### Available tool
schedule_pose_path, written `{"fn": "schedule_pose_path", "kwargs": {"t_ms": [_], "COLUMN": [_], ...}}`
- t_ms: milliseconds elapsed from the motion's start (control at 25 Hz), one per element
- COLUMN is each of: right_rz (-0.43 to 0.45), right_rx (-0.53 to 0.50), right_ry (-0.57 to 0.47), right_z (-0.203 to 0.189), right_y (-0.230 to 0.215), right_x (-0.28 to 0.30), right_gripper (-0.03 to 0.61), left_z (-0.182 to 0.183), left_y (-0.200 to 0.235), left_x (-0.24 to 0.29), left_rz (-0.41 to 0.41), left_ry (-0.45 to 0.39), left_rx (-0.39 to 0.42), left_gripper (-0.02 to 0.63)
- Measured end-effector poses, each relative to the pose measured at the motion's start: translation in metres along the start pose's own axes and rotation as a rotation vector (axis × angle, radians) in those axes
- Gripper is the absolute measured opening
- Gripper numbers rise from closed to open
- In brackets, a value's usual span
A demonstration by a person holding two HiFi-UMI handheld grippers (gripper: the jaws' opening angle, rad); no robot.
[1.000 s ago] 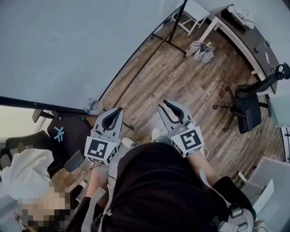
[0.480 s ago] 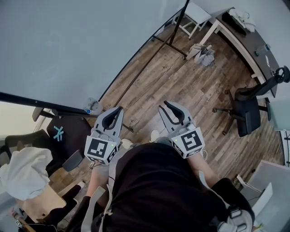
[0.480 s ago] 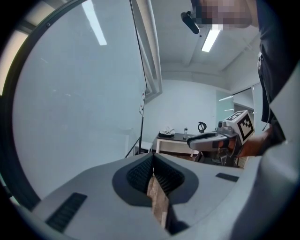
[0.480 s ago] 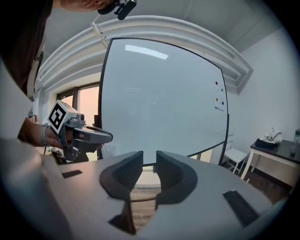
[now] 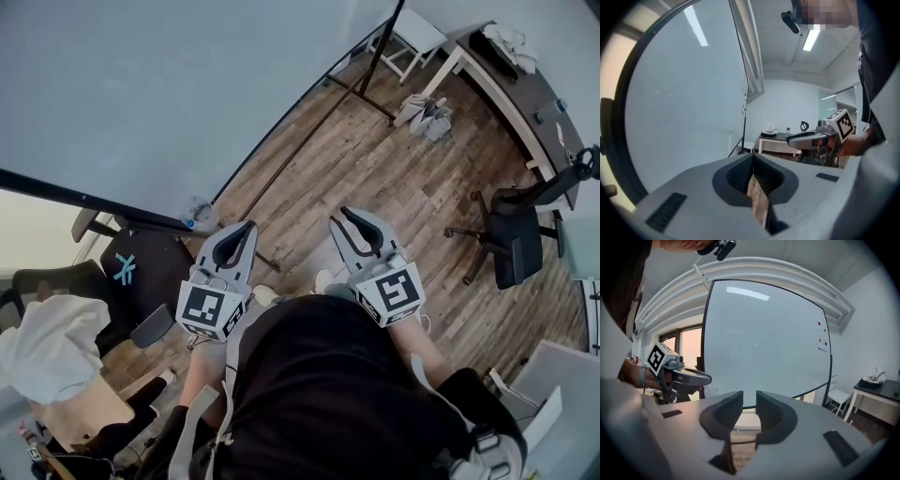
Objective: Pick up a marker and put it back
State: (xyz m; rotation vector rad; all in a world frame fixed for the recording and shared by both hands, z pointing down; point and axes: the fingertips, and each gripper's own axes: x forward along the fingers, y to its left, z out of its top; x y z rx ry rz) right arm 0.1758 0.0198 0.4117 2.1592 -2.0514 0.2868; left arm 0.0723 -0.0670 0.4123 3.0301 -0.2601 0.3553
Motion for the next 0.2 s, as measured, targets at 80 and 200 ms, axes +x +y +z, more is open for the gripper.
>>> {"fn": "schedule_pose_path", "kwargs": {"t_ms": [80,200], "right_rz": [0.003,-0.001], "right_rx": [0.001,0.001], "right_ry": [-0.003,-0.006], "right_z": [-0.0002,0.0014], "right_y": [0.0006,0.001], "right_x": [0.0002,0.0003], "right_gripper": [0.084,0.084], "left_z": [-0.0007,-0.0015], "left_y": [0.0001,0.0001], "left_x": [-0.0015,-0.0037], "left_rz": [0.004,0.007], "left_ry": [0.002,0.002], "left_rx": [0.002,0.003], "left_gripper": [0.009,0.009]}}
